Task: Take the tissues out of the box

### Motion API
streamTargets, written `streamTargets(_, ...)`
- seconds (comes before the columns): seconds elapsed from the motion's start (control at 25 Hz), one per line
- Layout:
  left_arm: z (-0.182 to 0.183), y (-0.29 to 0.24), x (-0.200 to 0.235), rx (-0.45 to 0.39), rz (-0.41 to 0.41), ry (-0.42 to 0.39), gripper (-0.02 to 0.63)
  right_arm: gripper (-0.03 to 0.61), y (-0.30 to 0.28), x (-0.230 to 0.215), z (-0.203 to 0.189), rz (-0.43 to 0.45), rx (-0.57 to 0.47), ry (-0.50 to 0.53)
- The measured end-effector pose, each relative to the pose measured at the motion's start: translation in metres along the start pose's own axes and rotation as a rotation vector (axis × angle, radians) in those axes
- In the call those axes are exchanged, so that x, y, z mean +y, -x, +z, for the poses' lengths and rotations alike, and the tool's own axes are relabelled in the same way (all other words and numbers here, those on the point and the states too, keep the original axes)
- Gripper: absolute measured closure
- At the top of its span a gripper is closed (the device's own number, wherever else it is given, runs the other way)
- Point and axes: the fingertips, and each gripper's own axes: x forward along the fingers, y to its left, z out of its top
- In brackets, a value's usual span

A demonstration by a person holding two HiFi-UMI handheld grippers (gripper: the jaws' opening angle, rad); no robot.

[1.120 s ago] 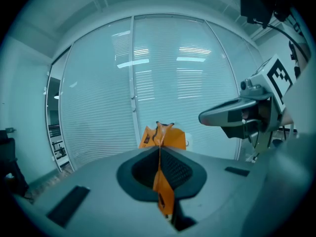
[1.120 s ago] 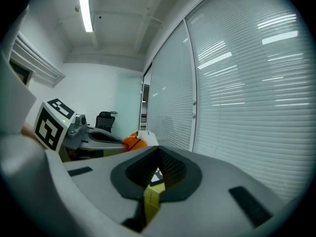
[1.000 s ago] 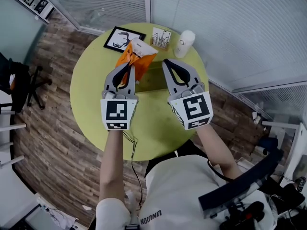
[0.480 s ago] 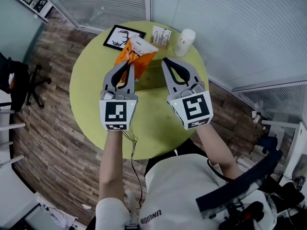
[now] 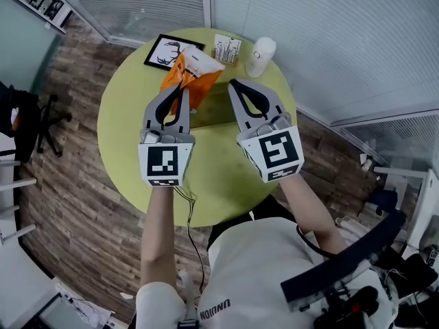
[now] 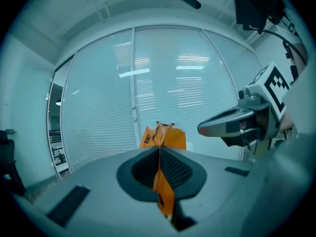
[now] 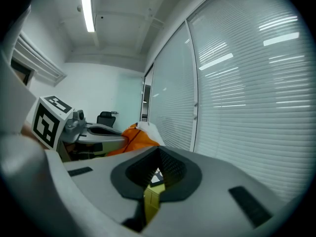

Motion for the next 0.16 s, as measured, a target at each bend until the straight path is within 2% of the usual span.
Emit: streamTargets(0.16, 0.0012, -0.0004, -0.0002, 0.0, 0.002, -0.027, 0.601, 0.561, -0.0004, -0.0005, -0.0017, 0.0, 0.007, 0.0)
